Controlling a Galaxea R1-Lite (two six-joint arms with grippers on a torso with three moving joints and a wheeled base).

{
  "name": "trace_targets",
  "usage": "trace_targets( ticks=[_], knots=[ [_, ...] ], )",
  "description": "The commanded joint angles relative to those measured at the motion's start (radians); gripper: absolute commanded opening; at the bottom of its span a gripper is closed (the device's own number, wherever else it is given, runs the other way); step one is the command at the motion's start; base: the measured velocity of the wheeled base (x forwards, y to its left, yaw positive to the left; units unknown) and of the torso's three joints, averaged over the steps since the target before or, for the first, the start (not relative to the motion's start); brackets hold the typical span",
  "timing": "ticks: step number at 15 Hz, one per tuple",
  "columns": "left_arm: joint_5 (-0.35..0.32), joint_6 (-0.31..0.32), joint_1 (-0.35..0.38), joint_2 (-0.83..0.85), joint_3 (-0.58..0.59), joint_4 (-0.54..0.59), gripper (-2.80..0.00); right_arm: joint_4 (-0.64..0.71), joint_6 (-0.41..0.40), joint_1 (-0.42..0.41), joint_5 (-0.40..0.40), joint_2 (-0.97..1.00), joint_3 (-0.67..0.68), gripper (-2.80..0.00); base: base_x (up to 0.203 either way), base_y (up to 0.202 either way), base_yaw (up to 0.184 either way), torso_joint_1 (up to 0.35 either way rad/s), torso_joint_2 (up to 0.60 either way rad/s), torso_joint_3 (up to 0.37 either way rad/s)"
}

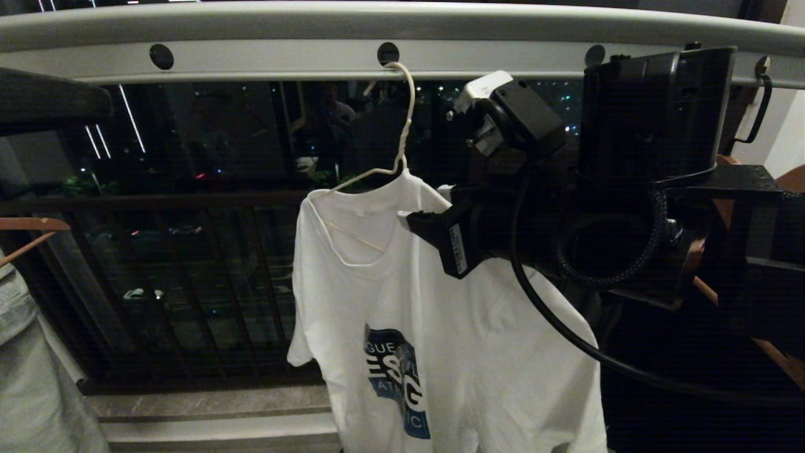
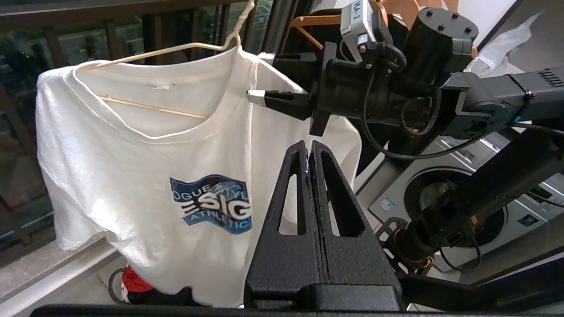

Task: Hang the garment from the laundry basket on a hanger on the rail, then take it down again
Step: Hang the clothes rack on the clothesline, then take the clothes off the clothes rack

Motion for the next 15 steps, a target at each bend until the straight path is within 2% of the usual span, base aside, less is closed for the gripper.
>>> trace_targets(
  ticks=[1, 7, 10, 11, 15],
  knots=[
    [-0.001, -0.002, 0.000, 0.016, 0.002, 0.003, -2.80, -0.002, -0.001, 0.001, -0.001, -0.023, 0.005, 0.00, 0.000, 0.000, 0.000, 0.000, 0.00, 0.000],
    [-0.004, -0.002, 0.001, 0.055, 0.007, 0.003, -2.80, -0.002, -0.042, 0.020, 0.006, -0.179, 0.087, 0.00, 0.000, 0.000, 0.000, 0.000, 0.00, 0.000],
    [-0.005, -0.004, 0.001, 0.082, 0.008, 0.003, -2.80, -0.003, -0.037, 0.036, 0.064, -0.269, 0.135, 0.00, 0.000, 0.000, 0.000, 0.000, 0.00, 0.000],
    [-0.007, -0.003, 0.000, 0.092, 0.008, 0.003, -2.80, -0.004, -0.036, 0.037, 0.067, -0.290, 0.143, -2.80, 0.000, 0.000, 0.000, 0.000, 0.00, 0.000],
    [-0.013, -0.005, -0.002, 0.124, 0.007, 0.002, -2.80, 0.003, -0.011, 0.037, 0.038, -0.337, 0.148, -2.80, 0.000, 0.000, 0.000, 0.000, 0.00, 0.000]
  ],
)
